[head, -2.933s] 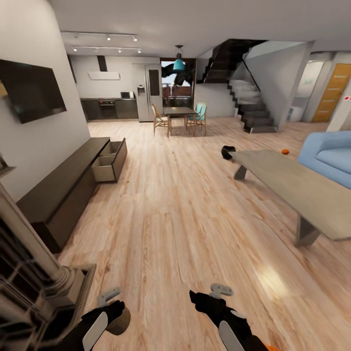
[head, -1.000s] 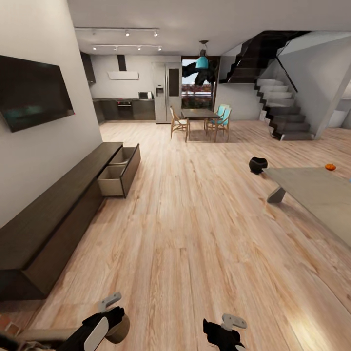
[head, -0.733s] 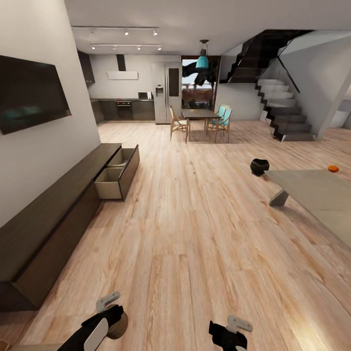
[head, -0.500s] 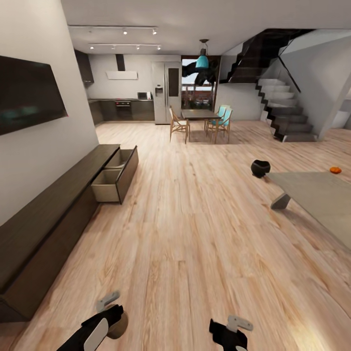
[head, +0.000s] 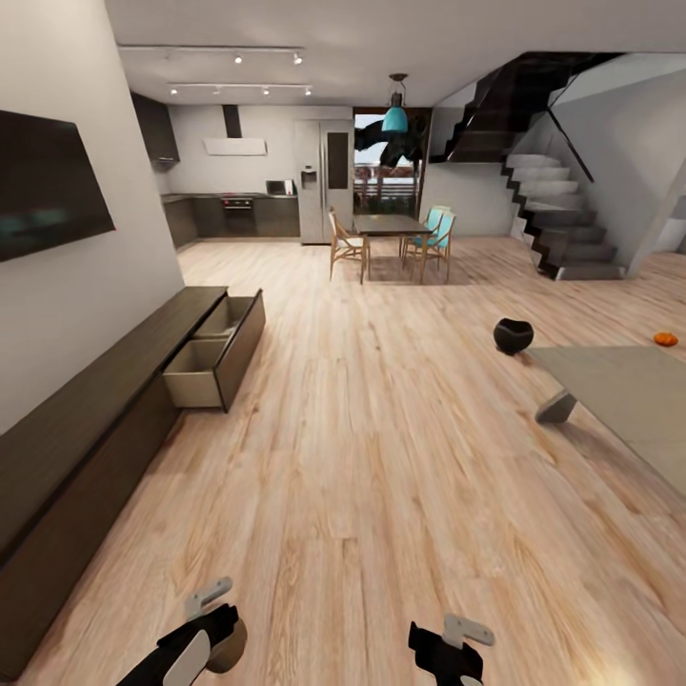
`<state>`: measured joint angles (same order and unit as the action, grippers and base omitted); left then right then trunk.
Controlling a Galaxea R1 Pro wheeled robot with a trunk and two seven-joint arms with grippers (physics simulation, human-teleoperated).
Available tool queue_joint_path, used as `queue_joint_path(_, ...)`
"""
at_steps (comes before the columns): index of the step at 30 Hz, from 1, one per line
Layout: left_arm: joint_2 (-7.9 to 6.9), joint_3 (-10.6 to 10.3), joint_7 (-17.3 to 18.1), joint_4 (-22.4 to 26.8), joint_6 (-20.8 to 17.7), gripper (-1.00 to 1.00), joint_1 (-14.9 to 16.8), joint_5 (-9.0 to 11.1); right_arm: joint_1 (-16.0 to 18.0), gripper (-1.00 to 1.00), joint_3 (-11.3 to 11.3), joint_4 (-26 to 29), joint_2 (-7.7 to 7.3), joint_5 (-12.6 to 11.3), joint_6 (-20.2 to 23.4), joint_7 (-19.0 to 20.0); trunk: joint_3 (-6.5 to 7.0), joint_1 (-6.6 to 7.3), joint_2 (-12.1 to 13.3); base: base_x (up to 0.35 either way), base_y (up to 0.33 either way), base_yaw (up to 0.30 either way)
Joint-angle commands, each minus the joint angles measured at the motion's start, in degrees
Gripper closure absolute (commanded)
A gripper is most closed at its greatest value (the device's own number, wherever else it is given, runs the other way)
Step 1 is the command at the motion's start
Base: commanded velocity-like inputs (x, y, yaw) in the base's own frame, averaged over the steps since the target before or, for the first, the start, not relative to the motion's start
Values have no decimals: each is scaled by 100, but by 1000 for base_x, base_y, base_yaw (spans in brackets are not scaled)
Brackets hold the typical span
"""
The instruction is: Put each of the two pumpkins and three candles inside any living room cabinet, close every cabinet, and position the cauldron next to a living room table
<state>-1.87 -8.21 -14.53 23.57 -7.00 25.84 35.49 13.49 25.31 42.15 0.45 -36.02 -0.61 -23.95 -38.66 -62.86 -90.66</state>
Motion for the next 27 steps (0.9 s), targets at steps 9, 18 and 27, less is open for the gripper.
queue_joint_path(9, -6, -45, -42, 16, -21, 100, 4, 37, 5, -100, 26, -5, -1, -50, -9, -40, -5, -3, -2, 331, -88, 0)
queue_joint_path(18, -6, -48, -42, 16, -15, 100, 1, 37, 5, -100, 31, -5, -2, -46, -109, -40, -5, -3, -2, 331, -96, 0)
queue_joint_path(27, -6, -48, -42, 16, -15, 100, 4, 37, 5, -100, 39, 2, -1, -38, -132, -32, 4, -3, -2, 331, -100, 0)
